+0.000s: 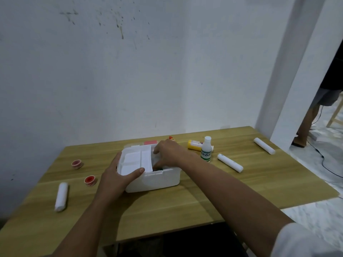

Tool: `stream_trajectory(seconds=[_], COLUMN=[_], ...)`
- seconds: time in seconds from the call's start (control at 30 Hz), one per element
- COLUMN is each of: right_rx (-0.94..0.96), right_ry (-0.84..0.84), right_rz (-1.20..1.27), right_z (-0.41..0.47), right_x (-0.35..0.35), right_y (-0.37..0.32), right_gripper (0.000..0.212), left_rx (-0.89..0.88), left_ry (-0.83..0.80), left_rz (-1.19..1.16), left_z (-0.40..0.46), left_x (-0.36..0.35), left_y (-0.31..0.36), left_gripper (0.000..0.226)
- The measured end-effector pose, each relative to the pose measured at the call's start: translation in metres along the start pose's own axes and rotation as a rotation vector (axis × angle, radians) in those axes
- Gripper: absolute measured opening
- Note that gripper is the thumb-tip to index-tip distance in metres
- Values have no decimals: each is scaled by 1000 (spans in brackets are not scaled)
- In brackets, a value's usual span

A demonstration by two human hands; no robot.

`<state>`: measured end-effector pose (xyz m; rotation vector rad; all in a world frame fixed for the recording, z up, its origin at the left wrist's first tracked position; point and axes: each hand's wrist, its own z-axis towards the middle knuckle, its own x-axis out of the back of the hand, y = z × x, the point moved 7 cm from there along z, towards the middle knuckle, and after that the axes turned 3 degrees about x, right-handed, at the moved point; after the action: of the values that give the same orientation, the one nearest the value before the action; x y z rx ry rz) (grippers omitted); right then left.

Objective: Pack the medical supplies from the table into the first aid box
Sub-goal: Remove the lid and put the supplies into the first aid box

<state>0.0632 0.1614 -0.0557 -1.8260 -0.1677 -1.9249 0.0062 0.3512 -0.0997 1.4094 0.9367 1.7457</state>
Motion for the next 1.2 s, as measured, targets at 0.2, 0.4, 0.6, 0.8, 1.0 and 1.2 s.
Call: stream_trajectory(seconds=[0.2, 0.4, 0.6, 0.8, 1.0, 1.2], right_rx=[-44, -224, -341, -320, -387, -450], right_ry=[134, 426, 267, 323, 17, -144], right_rz=[221, 250, 158, -44, -140, -189], right_z=[-15, -50, -86, -90, -91, -103], right_x=[47, 109, 101, 86, 39, 12], right_y=[26, 106, 144, 110, 98, 98], right_gripper=[50, 25, 11, 15, 33, 21], left_rx=[16, 34, 55, 48, 32, 44], left_ry=[-4, 2, -1, 3, -7, -26], left_rz=[-6, -7, 9, 41, 40, 29], left_z=[0, 0, -2, -2, -1, 0], left_x=[-2, -2, -2, 2, 3, 5], left_y=[0, -3, -4, -2, -2, -5], left_gripper=[99, 101, 106, 105, 103, 107])
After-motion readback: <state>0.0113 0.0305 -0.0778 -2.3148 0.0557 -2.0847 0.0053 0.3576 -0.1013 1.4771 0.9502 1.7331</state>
